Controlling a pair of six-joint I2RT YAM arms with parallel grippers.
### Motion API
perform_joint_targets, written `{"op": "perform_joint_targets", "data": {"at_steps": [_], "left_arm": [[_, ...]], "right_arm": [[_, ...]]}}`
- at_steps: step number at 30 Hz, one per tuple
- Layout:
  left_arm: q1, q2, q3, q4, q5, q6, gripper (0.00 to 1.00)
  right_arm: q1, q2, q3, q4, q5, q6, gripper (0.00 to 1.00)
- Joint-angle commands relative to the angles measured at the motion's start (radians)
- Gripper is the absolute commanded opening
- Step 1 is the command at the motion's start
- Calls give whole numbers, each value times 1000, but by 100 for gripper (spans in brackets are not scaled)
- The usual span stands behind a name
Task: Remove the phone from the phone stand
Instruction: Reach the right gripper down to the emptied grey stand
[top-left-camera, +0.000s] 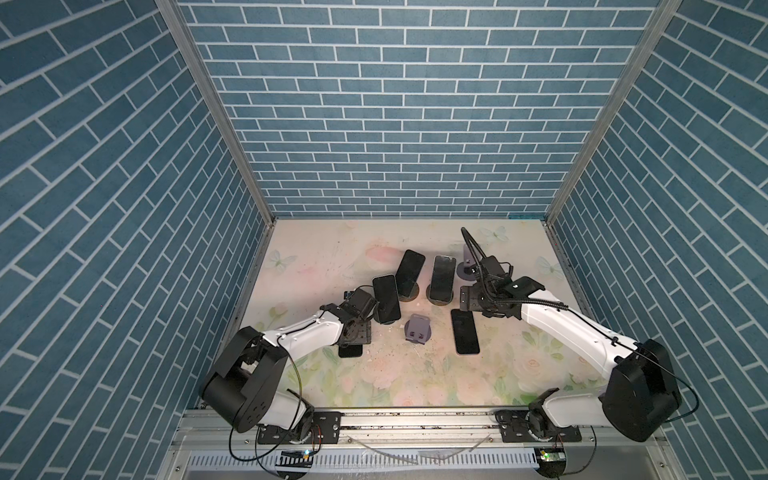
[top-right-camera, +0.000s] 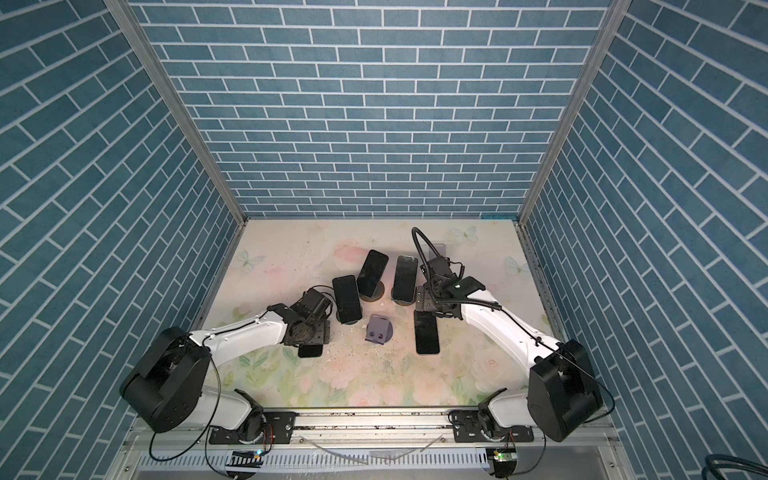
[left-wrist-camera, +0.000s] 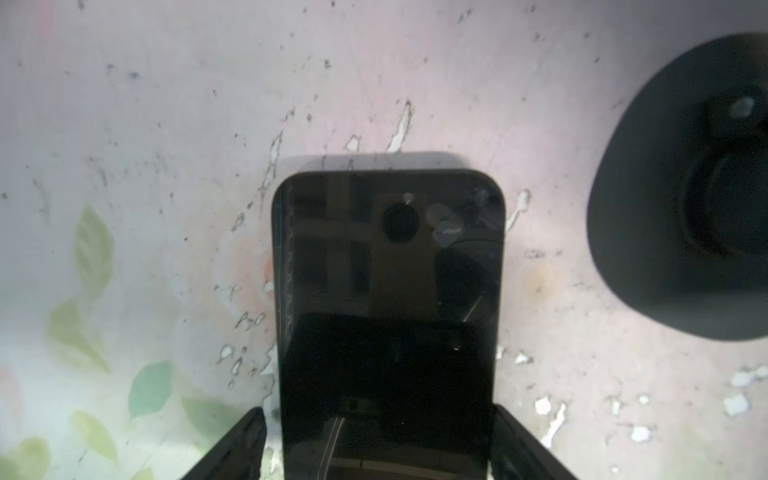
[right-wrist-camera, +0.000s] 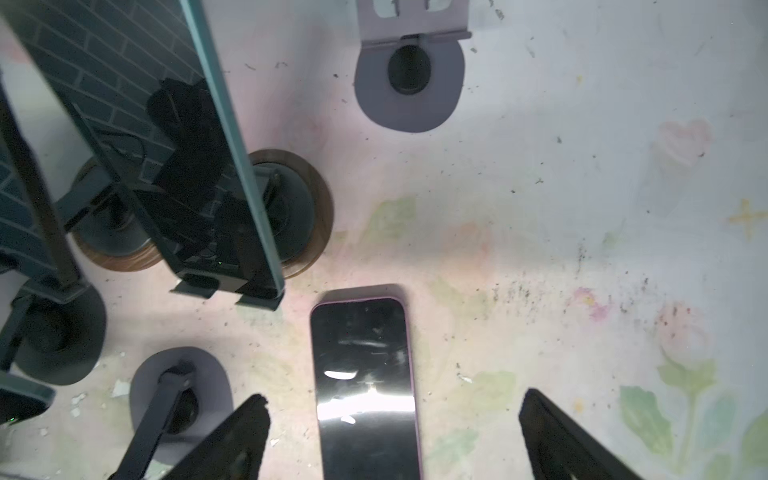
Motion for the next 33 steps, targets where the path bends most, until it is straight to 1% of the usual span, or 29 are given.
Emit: {"op": "perform_joint_targets", "data": {"at_steps": [1,4,9,16,25,33], "left_arm": [[7,-48,-17,15,12,33,84],[7,-85,-21,28,16,51,85],[7,-135,-29,38,23,78,86],[7,-240,-45,47,23,88,86],[7,-410,-81,36,11,88,87],[7,-471,-96,14,6,88,87]], "right_arm": [[69,-22,32,-5,37,120,95],[143,13,43,13,76,173,95],[258,99,95,22,140,216,96],[365,195,176,45,161,248,96],[443,281,244,34,197,330,97],[462,348,253,28,208,424,97]]}}
